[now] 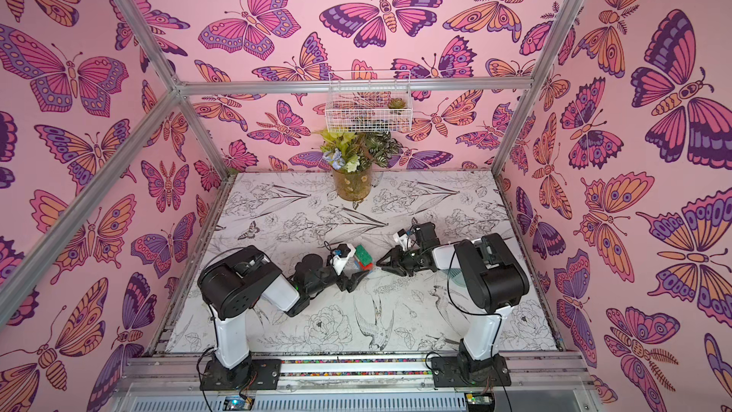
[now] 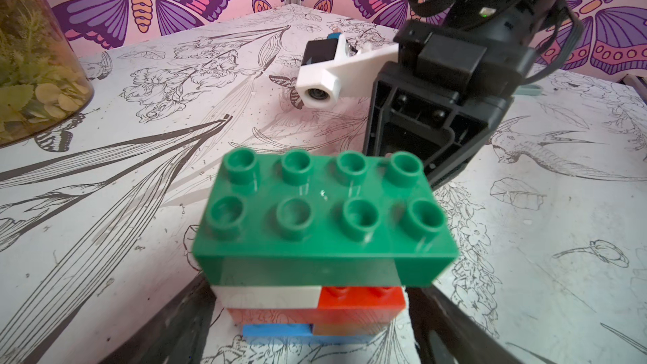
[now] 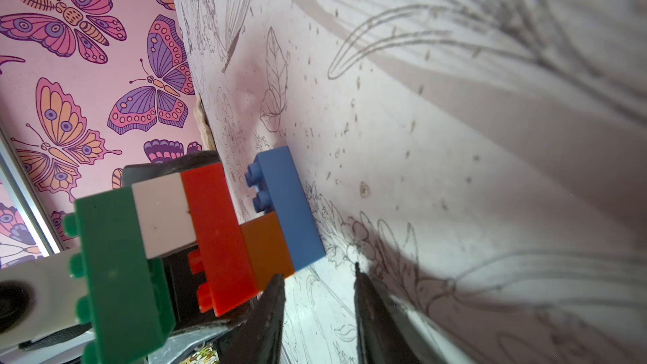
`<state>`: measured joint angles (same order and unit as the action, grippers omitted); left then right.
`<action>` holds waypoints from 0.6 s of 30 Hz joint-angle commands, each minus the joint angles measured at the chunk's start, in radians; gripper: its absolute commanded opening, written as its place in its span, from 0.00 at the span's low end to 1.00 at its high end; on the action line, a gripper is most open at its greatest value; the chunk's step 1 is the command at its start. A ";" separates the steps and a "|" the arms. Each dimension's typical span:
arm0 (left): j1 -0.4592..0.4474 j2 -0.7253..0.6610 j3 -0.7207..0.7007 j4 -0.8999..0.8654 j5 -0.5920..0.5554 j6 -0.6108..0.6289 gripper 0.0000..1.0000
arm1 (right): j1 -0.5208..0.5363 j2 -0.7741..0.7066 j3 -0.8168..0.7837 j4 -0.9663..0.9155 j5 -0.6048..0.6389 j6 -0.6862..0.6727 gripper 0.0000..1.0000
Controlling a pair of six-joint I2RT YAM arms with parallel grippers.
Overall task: Assemble the number 5 with lego
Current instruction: Adjust the lego brick at the center of the board, then pick up the lego brick from the center of the board.
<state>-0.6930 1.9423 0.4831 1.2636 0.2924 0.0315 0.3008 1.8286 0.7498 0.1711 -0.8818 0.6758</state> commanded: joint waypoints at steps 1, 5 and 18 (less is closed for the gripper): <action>0.008 0.020 0.013 0.025 0.019 -0.017 0.87 | -0.006 -0.016 -0.006 -0.015 0.006 -0.019 0.36; 0.012 0.027 0.021 0.020 0.025 -0.020 0.85 | -0.006 -0.017 -0.007 -0.013 0.004 -0.021 0.35; 0.012 0.035 0.046 -0.038 0.045 -0.018 0.73 | -0.009 -0.020 -0.007 -0.015 0.002 -0.023 0.35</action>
<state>-0.6865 1.9602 0.5228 1.2507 0.3187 0.0174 0.2985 1.8286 0.7475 0.1707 -0.8822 0.6724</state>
